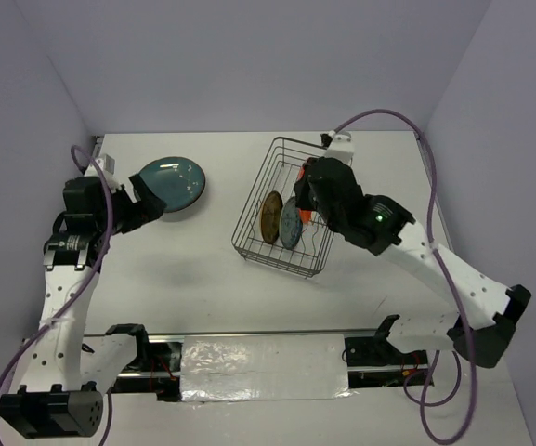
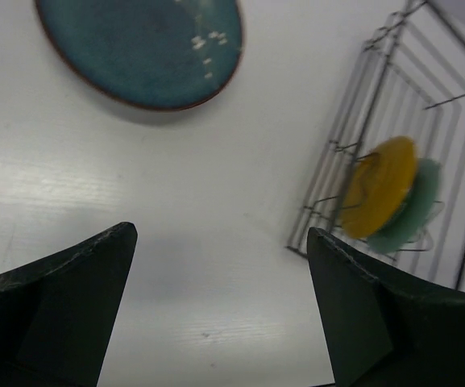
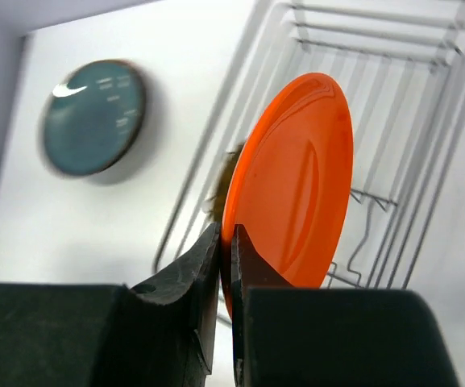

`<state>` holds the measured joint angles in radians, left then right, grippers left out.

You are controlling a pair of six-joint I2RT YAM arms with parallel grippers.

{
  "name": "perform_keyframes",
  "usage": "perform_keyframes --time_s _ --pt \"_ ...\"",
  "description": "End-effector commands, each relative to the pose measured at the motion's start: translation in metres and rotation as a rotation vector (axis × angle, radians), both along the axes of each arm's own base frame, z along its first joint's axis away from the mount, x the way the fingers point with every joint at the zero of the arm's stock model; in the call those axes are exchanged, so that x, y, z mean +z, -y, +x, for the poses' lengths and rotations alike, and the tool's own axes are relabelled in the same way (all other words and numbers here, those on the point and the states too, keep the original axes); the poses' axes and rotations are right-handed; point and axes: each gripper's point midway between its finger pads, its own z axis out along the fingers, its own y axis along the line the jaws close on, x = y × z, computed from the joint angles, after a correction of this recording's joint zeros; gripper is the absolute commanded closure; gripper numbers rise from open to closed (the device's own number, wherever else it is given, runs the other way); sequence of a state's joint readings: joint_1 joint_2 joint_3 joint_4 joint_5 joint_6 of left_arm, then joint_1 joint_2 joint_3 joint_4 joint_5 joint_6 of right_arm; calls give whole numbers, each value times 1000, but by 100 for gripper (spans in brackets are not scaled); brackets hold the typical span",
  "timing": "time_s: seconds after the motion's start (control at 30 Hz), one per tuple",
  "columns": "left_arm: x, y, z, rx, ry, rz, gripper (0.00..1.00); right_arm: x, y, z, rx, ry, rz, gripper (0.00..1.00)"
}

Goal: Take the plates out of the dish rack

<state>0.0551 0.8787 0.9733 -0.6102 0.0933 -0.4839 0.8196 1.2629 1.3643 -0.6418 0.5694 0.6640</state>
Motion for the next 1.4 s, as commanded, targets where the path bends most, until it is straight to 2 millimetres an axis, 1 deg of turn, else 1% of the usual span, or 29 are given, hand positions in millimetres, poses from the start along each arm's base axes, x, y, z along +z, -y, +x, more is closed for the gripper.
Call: perform_keyframes --time_s 0.0,0.03,0.07,0.1,0.13,0.17,0.23,0.27,0.3,0.37,0.4,0.57,0.6,0.67,0.77,0.8,0.83,0.9,0.97,1.0,1.07,1.1,1.13,1.17,1.23,1.27,1.3,1.33,1.37 --pt "80 41 4 -158 157 -178 1 66 -32 -28 295 185 -33 100" --pt "92 50 2 -194 167 -222 0 74 -53 -45 445 245 -152 100" --pt "113 65 -2 -243 179 -307 0 74 -56 -51 473 280 -257 100" --pt "121 69 -5 -245 175 -348 0 73 -60 -58 502 309 -357 100" --pt "130 74 -8 -230 168 -419 0 63 -70 -76 607 357 -558 100" --pt "142 81 -13 -261 190 -466 0 52 -66 -74 567 366 -710 100" --pt "150 89 -19 -272 209 -552 0 27 -67 -82 610 388 -957 100" --pt "150 93 -26 -263 201 -622 0 21 -76 -93 638 419 -1018 100" --pt "154 94 -29 -263 221 -639 0 11 -74 -96 627 431 -1092 100" --pt "151 93 -38 -245 216 -636 0 15 -94 -113 695 531 -1104 100" --pt "141 91 -43 -223 179 -626 0 9 -101 -120 733 555 -1113 100" --pt "115 90 -55 -221 128 -587 2 20 -146 -153 906 737 -1078 100" --pt "110 90 -57 -225 117 -582 2 30 -155 -159 928 763 -1056 100" --pt "100 91 -60 -241 90 -571 3 22 -175 -169 1023 777 -1068 100" --pt "96 93 -63 -266 80 -551 4 20 -201 -178 1092 807 -1085 100" --pt "94 93 -63 -268 76 -545 4 27 -207 -181 1101 826 -1084 100" --pt "93 92 -63 -275 73 -530 7 22 -216 -180 1104 826 -1101 100" --pt "90 91 -65 -272 61 -517 9 29 -222 -177 1077 841 -1129 100" --pt "85 91 -65 -282 53 -509 24 27 -231 -177 1081 844 -1138 100" --pt "83 92 -65 -288 51 -507 41 35 -234 -177 1065 862 -1122 100" --pt "78 91 -65 -285 39 -503 68 34 -240 -174 1042 875 -1138 100" --pt "75 90 -65 -278 35 -493 88 38 -241 -172 1015 882 -1138 99" --pt "74 88 -64 -273 33 -485 97 37 -242 -169 1004 879 -1142 98" --pt "72 87 -64 -261 29 -476 100 37 -243 -165 992 869 -1143 96" --pt "67 76 -61 -194 33 -435 100 37 -240 -157 952 839 -1115 83" --pt "65 70 -60 -159 36 -419 100 32 -237 -151 940 821 -1108 68" --pt "63 60 -57 -93 52 -392 100 38 -229 -148 915 810 -1046 58" --pt "58 54 -55 -56 49 -383 100 38 -227 -149 925 806 -1011 43" --pt "54 49 -53 -22 50 -376 100 29 -219 -143 911 769 -969 1"
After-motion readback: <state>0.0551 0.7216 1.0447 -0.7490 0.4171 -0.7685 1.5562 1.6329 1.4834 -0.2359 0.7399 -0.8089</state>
